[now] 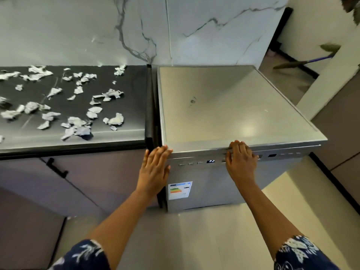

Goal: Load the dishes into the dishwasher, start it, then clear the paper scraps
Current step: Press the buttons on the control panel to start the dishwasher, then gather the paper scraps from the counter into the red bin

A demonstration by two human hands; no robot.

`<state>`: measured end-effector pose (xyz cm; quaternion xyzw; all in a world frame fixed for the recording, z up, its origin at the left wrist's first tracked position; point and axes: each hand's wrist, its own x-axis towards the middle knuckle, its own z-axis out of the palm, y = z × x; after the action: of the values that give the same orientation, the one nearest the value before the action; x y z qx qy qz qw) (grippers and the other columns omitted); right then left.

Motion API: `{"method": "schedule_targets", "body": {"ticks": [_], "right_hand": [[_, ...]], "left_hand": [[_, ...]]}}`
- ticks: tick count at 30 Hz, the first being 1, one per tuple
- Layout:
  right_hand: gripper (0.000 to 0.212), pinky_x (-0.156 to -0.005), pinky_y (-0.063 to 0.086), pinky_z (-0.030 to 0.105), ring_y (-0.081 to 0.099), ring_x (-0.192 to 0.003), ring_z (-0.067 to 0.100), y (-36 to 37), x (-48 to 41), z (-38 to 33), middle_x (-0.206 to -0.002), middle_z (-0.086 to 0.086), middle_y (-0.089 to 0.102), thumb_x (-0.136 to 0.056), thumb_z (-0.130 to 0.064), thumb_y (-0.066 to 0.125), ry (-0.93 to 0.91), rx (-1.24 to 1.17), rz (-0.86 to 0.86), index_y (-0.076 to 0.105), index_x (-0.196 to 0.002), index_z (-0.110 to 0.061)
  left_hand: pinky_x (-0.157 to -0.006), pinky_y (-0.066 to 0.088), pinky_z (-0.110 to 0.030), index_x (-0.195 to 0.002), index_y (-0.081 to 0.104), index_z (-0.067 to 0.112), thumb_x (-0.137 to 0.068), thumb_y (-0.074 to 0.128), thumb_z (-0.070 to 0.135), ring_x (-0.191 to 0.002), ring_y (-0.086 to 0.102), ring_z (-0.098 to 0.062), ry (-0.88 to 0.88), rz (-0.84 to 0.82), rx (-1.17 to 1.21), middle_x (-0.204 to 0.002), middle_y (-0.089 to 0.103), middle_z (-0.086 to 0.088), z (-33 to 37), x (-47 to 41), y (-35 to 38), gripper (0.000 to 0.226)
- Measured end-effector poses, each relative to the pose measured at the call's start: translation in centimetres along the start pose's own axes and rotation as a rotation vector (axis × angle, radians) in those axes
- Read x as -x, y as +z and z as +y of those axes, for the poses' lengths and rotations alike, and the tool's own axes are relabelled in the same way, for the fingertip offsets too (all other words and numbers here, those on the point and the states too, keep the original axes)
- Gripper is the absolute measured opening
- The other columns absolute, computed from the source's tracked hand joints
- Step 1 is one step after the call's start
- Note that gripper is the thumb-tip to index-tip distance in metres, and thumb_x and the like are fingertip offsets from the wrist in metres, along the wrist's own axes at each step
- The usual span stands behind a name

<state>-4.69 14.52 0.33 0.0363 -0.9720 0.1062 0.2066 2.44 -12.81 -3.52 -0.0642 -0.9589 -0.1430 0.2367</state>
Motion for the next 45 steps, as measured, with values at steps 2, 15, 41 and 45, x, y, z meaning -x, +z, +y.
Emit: {"method": "schedule_targets", "body": {"ticks": [2,15,41,45], "right_hand": [[0.03,-0.075,0.048,0.044,0.059,-0.096,0.036,-1.4,-0.2,-0.6,-0.109,0.016,0.059,-0.08,-0.011,0.061,0.033,0.025,-0.148,0.055,-0.109,-0.006],[0.017,-0.058,0.049,0.04,0.059,-0.07,0.037,-3.5,-3.7,-2.6,-0.076,0.019,0.058,-0.073,-0.018,0.061,0.003,0.144,-0.307,0.058,-0.081,-0.003],[0.07,-0.117,0.005,0.035,0.002,-0.146,0.02,11.1,-15.9,-48.7,-0.158,0.004,0.003,-0.095,-0.048,0.039,-0.374,-0.565,-0.568,0.011,-0.15,-0.015],[0.065,-0.116,0.011,0.032,0.012,-0.145,0.018,8.6,-16.4,-43.3,-0.157,0.003,0.016,-0.094,-0.041,0.047,-0.245,-0.587,-0.426,0.021,-0.148,-0.017]], "left_hand": [[-0.117,0.01,-0.039,-0.137,0.04,0.022,-0.087,0.039,0.03,-0.13,0.042,-0.025,0.006,-0.127,-0.032,-0.141,0.047,-0.003,-0.3,-0.7,-1.6,0.051],[-0.108,0.026,-0.047,-0.112,0.063,0.03,-0.085,0.045,0.048,-0.121,0.045,-0.014,-0.427,0.013,0.326,-0.126,0.054,0.005,-2.4,-2.4,-5.1,0.037],[-0.116,-0.01,-0.04,-0.151,-0.006,0.023,-0.058,-0.012,0.086,-0.145,-0.016,-0.02,-0.784,-0.347,-0.132,-0.159,-0.013,-0.007,-35.9,-10.2,-15.3,0.113],[-0.114,-0.009,-0.041,-0.152,0.01,0.026,-0.076,0.013,0.077,-0.146,-0.01,-0.02,-0.741,-0.184,-0.194,-0.16,-0.005,-0.004,-39.0,-7.1,-19.3,0.091]]}}
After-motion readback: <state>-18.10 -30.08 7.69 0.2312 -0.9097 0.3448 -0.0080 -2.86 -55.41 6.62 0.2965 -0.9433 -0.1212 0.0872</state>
